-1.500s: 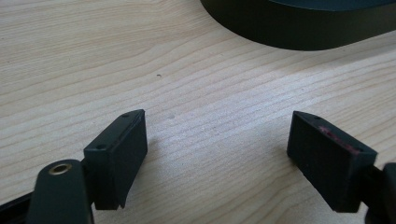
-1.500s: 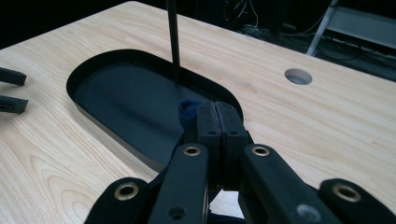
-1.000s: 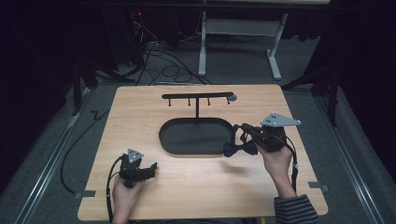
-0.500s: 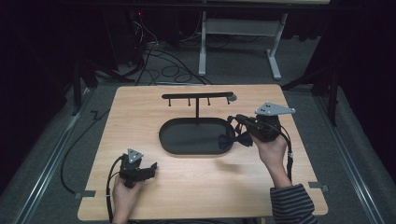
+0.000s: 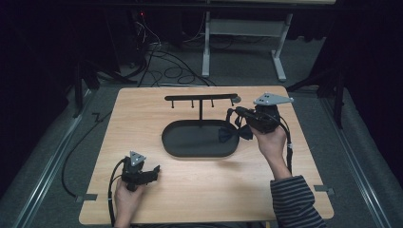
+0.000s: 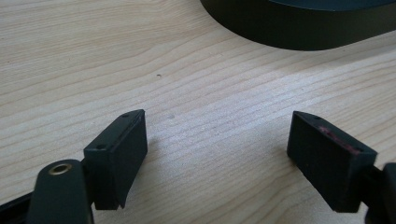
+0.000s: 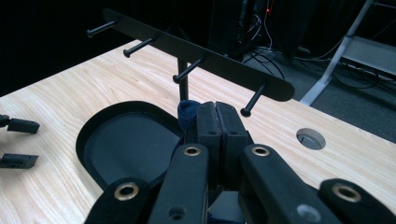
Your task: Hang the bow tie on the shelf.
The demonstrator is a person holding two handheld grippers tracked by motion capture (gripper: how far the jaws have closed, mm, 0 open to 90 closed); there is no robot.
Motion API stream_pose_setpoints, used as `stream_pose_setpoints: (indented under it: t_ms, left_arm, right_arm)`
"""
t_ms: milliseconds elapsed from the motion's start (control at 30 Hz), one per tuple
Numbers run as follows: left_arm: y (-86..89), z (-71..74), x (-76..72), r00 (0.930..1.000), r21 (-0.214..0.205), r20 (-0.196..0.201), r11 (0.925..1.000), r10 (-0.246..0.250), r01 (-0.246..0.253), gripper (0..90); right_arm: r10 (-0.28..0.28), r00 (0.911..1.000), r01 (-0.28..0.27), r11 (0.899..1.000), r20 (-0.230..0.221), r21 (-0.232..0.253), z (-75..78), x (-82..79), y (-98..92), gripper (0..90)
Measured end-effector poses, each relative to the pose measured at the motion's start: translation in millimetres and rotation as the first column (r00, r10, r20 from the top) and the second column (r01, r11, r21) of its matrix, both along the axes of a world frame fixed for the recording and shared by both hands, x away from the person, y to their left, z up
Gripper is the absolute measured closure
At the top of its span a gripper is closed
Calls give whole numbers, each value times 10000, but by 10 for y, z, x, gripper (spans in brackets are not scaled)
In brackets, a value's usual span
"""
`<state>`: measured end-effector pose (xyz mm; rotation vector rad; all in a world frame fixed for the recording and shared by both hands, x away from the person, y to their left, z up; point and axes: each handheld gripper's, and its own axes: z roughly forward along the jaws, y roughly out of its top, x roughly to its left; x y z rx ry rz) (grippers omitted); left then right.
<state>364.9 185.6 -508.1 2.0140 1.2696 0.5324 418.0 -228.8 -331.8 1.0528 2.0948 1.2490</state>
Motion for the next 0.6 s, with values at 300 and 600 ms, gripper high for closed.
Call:
stream_pose_setpoints:
  t_ms: [300, 600]
  left_arm:
    - [1, 0, 0, 10000, -5, -5, 10000, 0, 0, 206]
    - [1, -1, 0, 10000, -25, 11, 10000, 5, -5, 205]
  right_arm:
    - [-53, 10000, 52, 10000, -76, -62, 52, 159, 37, 900]
    - [-326, 9991, 322, 9993, -275, -171, 21, 311, 68, 900]
